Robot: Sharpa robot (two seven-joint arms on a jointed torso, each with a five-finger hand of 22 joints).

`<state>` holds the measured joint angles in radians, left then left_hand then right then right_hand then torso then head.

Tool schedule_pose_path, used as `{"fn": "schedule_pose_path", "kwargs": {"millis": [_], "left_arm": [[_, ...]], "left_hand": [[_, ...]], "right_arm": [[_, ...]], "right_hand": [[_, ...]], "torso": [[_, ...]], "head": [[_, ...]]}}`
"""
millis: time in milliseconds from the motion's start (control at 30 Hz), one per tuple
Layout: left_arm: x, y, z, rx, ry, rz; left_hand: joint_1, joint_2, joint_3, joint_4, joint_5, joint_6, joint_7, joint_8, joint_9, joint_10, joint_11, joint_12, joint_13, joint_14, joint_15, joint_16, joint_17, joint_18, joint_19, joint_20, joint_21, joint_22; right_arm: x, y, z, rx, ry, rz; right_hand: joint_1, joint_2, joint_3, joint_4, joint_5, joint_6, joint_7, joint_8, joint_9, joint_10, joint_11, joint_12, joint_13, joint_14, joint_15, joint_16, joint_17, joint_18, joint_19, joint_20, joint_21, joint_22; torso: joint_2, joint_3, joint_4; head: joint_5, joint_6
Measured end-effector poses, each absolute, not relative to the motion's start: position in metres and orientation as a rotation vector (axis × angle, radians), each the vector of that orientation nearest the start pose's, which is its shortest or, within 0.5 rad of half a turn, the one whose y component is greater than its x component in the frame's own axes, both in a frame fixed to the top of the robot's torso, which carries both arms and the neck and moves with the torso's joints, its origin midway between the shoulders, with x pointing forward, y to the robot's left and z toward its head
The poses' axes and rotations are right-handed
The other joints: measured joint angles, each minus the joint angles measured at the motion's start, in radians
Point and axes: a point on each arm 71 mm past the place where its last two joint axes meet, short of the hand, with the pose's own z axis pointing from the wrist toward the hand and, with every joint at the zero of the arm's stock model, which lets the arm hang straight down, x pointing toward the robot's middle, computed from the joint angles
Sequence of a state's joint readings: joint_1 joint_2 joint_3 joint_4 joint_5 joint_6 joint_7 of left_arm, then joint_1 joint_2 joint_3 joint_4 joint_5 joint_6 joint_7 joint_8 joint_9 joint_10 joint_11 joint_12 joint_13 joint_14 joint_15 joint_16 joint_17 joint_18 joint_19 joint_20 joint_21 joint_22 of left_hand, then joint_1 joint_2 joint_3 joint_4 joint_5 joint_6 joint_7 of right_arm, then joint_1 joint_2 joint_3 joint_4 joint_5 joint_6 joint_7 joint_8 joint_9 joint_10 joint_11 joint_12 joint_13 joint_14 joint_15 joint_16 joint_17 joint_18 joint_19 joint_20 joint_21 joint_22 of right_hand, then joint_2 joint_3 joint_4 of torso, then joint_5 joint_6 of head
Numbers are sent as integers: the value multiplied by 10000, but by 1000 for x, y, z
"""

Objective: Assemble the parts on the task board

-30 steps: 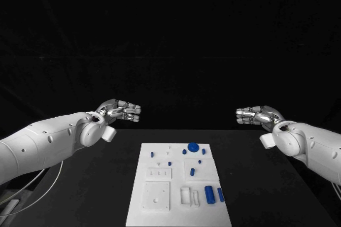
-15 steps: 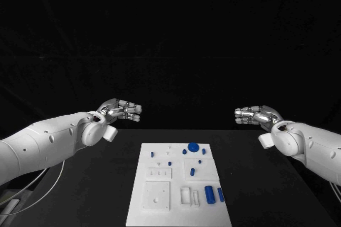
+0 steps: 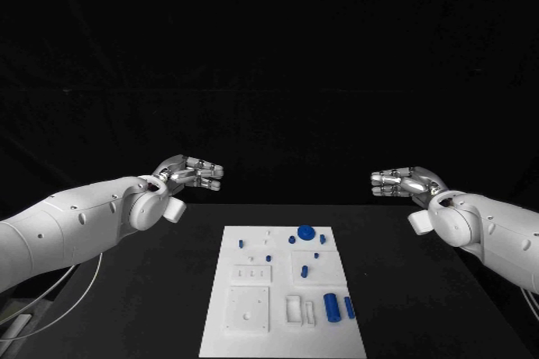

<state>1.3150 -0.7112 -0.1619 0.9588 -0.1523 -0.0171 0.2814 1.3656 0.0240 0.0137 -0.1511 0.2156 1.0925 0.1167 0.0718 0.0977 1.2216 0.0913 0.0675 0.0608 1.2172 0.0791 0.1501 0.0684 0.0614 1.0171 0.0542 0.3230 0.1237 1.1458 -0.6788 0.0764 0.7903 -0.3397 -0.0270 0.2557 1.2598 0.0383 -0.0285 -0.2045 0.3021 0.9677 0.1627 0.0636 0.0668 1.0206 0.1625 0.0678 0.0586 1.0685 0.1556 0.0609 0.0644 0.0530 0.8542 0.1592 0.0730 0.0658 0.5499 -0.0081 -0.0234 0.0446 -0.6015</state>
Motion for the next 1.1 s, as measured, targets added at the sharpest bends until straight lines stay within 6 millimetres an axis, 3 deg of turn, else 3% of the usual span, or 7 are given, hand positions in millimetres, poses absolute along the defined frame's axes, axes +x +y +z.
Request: {"fn": "schedule_pose_path", "kwargs": {"millis": [300,367,533,633,833,933,1100], "left_arm": [[576,303,-184,-9589,15719,-12576],[576,299,-184,-9549,15780,-12673],[576,285,-185,-9343,16039,-13012],[575,280,-185,-9230,16149,-13112],[576,282,-185,-9141,16196,-13047],[576,285,-185,-9154,16187,-12997],[576,293,-185,-9216,16123,-12869]], "left_hand": [[-324,-341,-387,293,-215,-1526,187,-60,-323,-1786,585,0,-6,-1023,564,-812,-27,1,-558,559,-408,-282],[-350,-897,-224,928,-209,-2251,109,-60,-356,-2378,650,-11,-9,-1502,719,-831,-27,187,-716,742,-589,-407],[765,-2555,-630,4080,-226,-4612,-380,-108,-460,-4260,586,-80,-60,-2617,1063,-853,-64,401,-957,1145,-1135,-540],[975,-2764,-853,4413,-487,-5102,-433,-176,-487,-5101,503,-95,-95,-3670,1199,-922,-123,401,-1095,1283,-1371,-552],[714,-1759,-303,3510,-689,-1504,120,609,-219,-1846,408,462,82,-960,490,-179,27,546,-222,772,-1152,-415],[280,-1199,-520,2468,-697,-683,60,587,-123,-596,143,524,35,-266,136,336,72,47,242,302,-968,-374],[140,-667,-664,1680,-698,170,-211,669,237,323,-212,671,13,246,-236,1090,271,-95,682,-139,-679,-250]], "right_arm": [[577,-342,-218,10050,15109,11200],[578,-338,-218,10014,15149,11305],[577,-323,-217,9890,15286,11671],[577,-319,-217,9852,15324,11790],[578,-320,-218,9881,15297,11754],[578,-324,-219,9940,15266,11647],[576,-333,-224,10083,15243,11410]], "right_hand": [[-105,-105,-167,54,-147,-331,93,0,-1,-222,111,0,1,-192,109,0,0,1,-545,75,0,-21],[-214,-214,-328,162,-524,-602,122,0,-3,-333,154,0,1,-325,134,0,0,0,-720,99,-26,-31],[61,-888,-765,1088,-1778,-2145,42,-70,-108,-1170,231,-39,-5,-1673,314,0,-65,0,-2118,302,-152,-112],[385,-1231,-584,1798,-2065,-2944,-116,-96,-169,-1849,221,-86,-46,-2483,386,-50,-110,0,-2658,425,-153,-134],[585,-871,-361,1175,-1161,-2134,-10,-96,-150,-642,227,-86,-17,-1047,343,-51,-42,156,-1879,355,-80,-92],[434,-635,-487,789,-403,-971,71,-86,-55,-182,117,-86,-9,-778,239,-51,-35,156,-1562,260,-77,-80],[277,-357,-538,284,65,-95,19,-34,7,214,-36,-85,-1,-405,121,-51,-13,157,-778,143,-35,-45]], "torso": [[0,0,2],[0,0,2],[0,-1,0],[-1,-1,3],[-3,1,5],[-1,1,6],[-1,4,11]], "head": [[1,1],[11,5],[21,3],[23,1],[32,-2],[34,-5],[39,-6]]}}
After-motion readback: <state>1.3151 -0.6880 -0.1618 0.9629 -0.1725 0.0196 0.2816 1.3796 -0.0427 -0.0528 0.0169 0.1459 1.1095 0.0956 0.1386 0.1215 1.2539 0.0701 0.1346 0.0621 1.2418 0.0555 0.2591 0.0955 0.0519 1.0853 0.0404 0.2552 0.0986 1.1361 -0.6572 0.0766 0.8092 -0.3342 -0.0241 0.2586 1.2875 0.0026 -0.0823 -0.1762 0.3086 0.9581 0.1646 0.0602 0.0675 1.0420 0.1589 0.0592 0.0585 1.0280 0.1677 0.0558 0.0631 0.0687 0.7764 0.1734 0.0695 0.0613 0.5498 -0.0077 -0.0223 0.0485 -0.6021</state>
